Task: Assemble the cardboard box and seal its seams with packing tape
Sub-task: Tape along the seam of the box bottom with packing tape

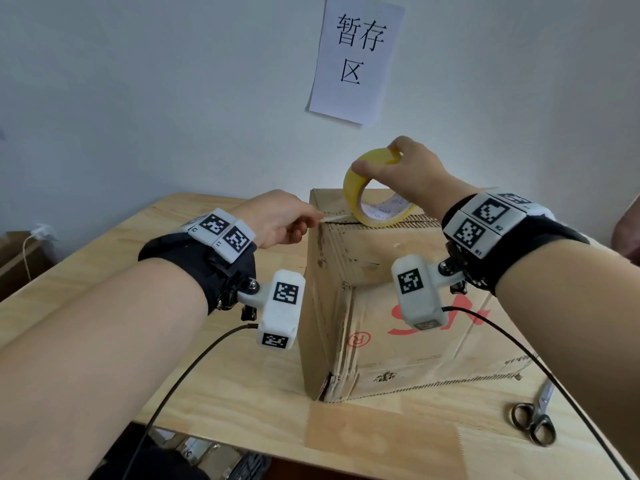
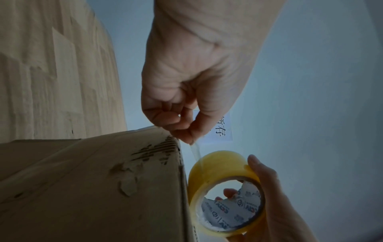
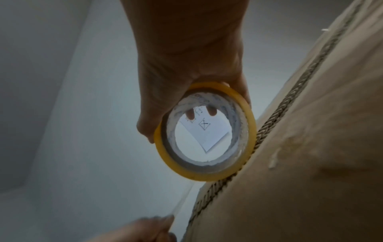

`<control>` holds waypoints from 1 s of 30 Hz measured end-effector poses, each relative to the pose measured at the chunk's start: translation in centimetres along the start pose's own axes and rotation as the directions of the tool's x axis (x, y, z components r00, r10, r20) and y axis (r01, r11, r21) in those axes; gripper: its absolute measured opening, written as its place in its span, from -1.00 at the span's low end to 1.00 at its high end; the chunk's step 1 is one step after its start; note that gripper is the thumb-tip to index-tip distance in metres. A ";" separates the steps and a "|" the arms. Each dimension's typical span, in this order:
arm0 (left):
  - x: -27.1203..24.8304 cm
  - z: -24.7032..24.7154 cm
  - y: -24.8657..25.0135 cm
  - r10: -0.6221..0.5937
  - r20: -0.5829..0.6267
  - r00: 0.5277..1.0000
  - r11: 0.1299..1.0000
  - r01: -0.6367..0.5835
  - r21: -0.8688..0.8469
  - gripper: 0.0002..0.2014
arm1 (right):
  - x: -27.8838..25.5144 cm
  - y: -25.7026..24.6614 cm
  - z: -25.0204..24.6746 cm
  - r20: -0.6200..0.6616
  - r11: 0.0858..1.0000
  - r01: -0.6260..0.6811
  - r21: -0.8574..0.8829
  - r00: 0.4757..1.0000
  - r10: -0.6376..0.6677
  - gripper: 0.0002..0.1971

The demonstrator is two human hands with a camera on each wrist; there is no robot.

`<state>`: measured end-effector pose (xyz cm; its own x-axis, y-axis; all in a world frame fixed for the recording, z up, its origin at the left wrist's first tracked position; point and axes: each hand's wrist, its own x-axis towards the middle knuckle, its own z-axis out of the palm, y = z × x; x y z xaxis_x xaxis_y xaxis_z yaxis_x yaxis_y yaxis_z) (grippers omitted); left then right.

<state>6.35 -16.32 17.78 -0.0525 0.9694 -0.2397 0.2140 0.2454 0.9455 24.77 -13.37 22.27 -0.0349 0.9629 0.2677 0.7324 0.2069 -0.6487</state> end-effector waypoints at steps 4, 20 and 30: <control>0.1 -0.8 -0.3 0.000 -0.034 0.999 0.999 0.002 0.035 -0.89 | -0.4 -1.4 1.0 0.002 0.978 0.064 -0.200 0.998 -0.065 -0.28; 0.1 -2.4 -3.0 -0.071 -0.024 0.997 0.974 0.074 0.215 -0.84 | -1.5 -4.1 2.7 0.089 0.780 0.219 -0.587 0.974 -0.207 -0.31; 0.7 -1.3 -2.8 -0.036 -0.098 0.995 0.978 0.055 0.199 -0.87 | -1.3 -3.5 2.3 0.093 0.820 0.196 -0.537 0.980 -0.173 -0.30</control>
<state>4.45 -16.36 15.24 -0.1554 0.9554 -0.2513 0.4003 0.2934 0.8681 20.68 -14.99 22.57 -0.2247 0.9243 0.3084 0.9593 0.2654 -0.0968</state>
